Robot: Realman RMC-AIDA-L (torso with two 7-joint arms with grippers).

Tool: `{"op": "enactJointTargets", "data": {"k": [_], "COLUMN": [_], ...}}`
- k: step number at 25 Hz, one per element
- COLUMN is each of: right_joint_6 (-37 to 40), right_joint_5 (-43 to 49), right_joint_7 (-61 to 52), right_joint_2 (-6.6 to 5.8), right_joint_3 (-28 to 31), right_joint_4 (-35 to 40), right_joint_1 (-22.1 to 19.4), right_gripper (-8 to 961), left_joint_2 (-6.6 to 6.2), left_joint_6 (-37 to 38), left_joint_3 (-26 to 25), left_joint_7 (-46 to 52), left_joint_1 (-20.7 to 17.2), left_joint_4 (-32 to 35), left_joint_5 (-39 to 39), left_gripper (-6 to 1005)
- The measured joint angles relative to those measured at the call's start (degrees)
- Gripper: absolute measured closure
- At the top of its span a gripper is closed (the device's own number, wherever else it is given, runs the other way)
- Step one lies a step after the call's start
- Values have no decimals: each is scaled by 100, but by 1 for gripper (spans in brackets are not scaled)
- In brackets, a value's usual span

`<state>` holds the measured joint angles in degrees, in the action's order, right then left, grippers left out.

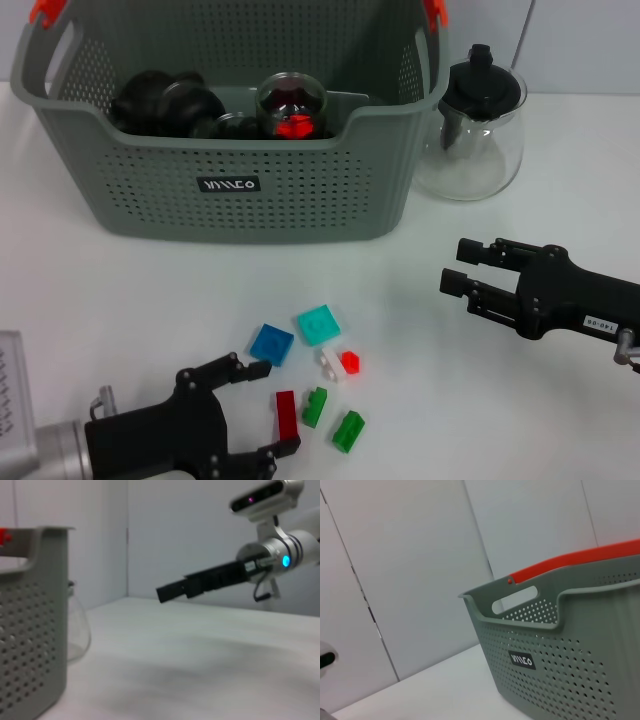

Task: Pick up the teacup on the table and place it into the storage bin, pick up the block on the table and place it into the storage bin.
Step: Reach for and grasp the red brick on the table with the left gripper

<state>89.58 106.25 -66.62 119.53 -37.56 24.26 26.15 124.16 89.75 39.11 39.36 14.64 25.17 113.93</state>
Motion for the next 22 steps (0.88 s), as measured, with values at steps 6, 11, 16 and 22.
{"op": "enactJointTargets", "data": {"k": [6, 11, 16, 22], "right_joint_6": [-28, -39, -39, -39], "right_joint_5": [2, 2, 1, 1], "right_joint_7": [0, -1, 0, -1], "right_joint_2": [0, 0, 0, 0], "right_joint_3": [-6, -6, -4, -6], "right_joint_4": [0, 0, 0, 0], "right_joint_1": [16, -11, -39, -38], "right_gripper": [396, 396, 395, 395], "left_joint_2": [5, 10, 10, 15], "left_joint_6": [-388, -640, -773, -892], "left_joint_3": [52, 88, 89, 145], "left_joint_7": [-27, -291, -346, -378], "left_joint_1": [167, 259, 324, 344], "left_joint_4": [-146, -304, -437, -454], "left_joint_5": [180, 185, 189, 192], "left_gripper": [149, 153, 154, 155]}}
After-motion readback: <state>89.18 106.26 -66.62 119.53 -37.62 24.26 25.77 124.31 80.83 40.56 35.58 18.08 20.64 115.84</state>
